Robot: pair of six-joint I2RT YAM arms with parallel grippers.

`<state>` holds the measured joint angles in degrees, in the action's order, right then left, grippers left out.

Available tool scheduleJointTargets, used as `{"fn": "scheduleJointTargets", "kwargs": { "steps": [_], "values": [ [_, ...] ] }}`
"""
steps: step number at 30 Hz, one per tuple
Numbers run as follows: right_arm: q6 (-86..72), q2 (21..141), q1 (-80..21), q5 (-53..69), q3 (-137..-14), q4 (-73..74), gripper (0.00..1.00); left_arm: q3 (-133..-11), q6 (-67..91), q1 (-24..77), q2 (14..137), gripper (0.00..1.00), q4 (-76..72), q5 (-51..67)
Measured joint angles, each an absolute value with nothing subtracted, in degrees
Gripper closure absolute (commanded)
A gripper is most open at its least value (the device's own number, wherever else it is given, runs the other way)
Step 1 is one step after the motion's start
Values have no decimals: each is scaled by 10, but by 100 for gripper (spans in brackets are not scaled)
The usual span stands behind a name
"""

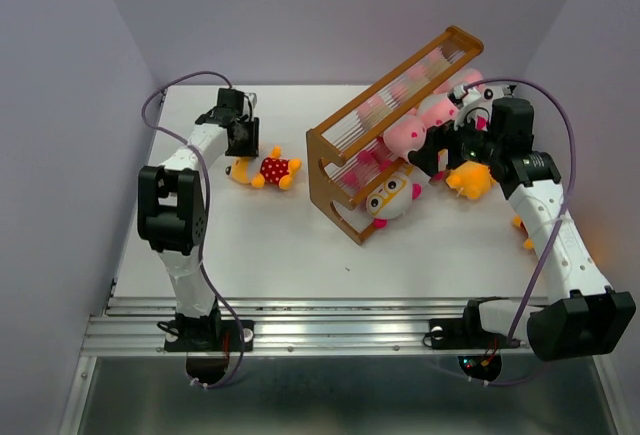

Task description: Place and organize the stuffed toys onto the shelf

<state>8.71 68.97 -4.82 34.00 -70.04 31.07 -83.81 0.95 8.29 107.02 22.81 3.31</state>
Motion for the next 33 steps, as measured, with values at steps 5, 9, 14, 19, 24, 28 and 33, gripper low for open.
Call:
{"fn": "scheduleJointTargets", "kwargs": {
  "steps": [5, 9, 14, 19, 24, 28, 33],
  "values": [
    [88, 690, -44, 354, -713, 317, 0, -841, 6, 86, 1112, 100, 215, 36],
    [97, 689, -44, 382, -758, 331, 0, -781, 47, 82, 1065, 100, 171, 39],
    [126, 687, -44, 394, -817, 346, 0, -648, 176, 53, 926, 100, 140, 65],
    [142, 687, -44, 399, -869, 359, 0, -559, 347, 30, 754, 100, 82, 77],
    [133, 711, -44, 458, -924, 358, 1, -540, 509, 44, 622, 100, -3, 96],
    [82, 768, -70, 523, -967, 338, 0, -572, 589, 58, 600, 100, -34, 109],
    [45, 839, -187, 552, -976, 310, 0, -633, 644, 92, 611, 100, -47, 119]
  ]
}}
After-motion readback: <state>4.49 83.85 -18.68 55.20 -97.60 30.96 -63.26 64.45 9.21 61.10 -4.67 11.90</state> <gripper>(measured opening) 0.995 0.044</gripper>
